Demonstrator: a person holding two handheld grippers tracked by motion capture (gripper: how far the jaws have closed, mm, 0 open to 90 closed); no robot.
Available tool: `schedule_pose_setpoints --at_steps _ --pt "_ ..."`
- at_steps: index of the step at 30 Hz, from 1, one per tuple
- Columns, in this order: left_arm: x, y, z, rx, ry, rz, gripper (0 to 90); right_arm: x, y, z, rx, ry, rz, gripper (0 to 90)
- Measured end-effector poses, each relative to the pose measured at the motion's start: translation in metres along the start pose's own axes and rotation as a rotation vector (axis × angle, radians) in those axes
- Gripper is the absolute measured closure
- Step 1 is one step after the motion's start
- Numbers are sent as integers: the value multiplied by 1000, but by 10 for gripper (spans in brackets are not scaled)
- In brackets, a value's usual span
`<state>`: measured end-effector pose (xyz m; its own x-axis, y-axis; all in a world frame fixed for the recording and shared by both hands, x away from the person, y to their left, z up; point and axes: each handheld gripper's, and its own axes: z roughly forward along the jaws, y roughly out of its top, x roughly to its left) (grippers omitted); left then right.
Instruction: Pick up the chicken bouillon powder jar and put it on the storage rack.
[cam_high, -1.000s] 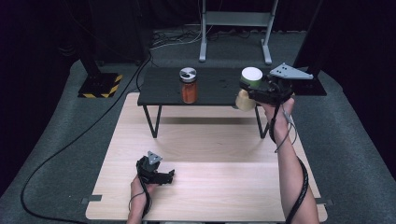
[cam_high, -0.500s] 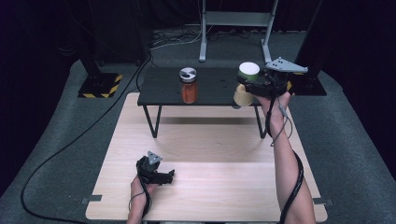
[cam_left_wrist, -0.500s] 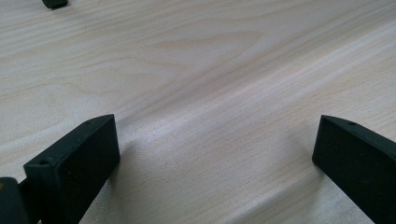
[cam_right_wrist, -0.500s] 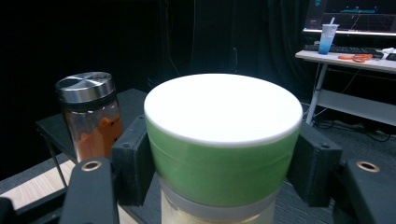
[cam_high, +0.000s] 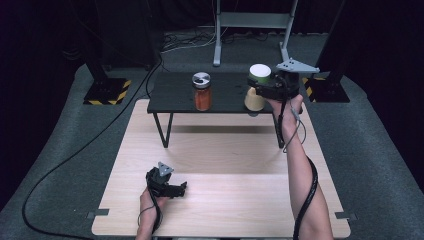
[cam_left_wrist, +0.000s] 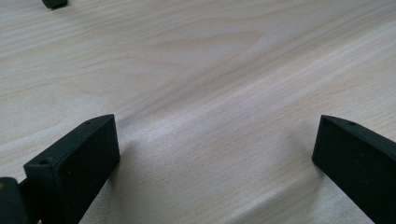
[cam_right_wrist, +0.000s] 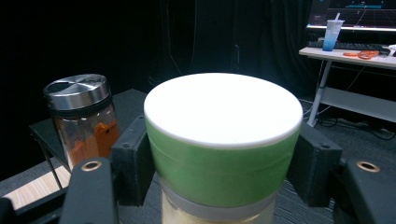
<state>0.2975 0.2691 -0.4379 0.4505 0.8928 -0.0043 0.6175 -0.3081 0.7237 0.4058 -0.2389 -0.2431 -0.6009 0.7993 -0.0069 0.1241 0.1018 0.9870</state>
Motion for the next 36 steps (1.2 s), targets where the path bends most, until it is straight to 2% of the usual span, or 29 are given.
schedule_pose_setpoints --at_steps 16,19,30,36 --pt "0 0 0 0 0 0 3 -2 0 12 11 -4 13 329" --pt "0 0 0 -1 0 0 3 -4 -5 12 -5 -3 27 330" --pt "0 0 0 0 0 0 3 -5 -8 13 -12 4 33 330" --pt "0 0 0 0 0 0 3 -5 -8 13 -14 3 23 330"
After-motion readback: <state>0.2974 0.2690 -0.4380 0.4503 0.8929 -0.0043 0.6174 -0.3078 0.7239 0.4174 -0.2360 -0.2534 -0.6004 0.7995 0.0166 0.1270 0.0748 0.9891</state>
